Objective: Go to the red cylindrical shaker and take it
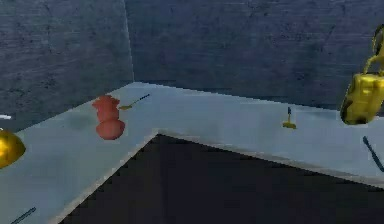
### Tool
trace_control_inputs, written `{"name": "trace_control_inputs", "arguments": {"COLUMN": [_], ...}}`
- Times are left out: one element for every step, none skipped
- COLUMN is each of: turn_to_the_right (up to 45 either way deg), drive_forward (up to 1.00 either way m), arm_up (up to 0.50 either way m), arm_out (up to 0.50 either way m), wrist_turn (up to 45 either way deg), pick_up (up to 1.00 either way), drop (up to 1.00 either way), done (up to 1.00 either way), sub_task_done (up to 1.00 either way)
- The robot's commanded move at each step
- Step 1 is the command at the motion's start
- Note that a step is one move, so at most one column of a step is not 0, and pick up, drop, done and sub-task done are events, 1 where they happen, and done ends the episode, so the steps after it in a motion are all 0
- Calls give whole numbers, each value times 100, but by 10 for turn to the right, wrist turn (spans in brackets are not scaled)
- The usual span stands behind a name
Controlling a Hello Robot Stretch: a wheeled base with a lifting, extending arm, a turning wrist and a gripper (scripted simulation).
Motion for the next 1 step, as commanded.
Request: {"name": "trace_control_inputs", "arguments": {"turn_to_the_right": [-450], "drive_forward": [0], "arm_up": [0], "arm_out": [0], "wrist_turn": [0], "pick_up": [0], "drop": [0], "done": [0], "sub_task_done": [0]}}
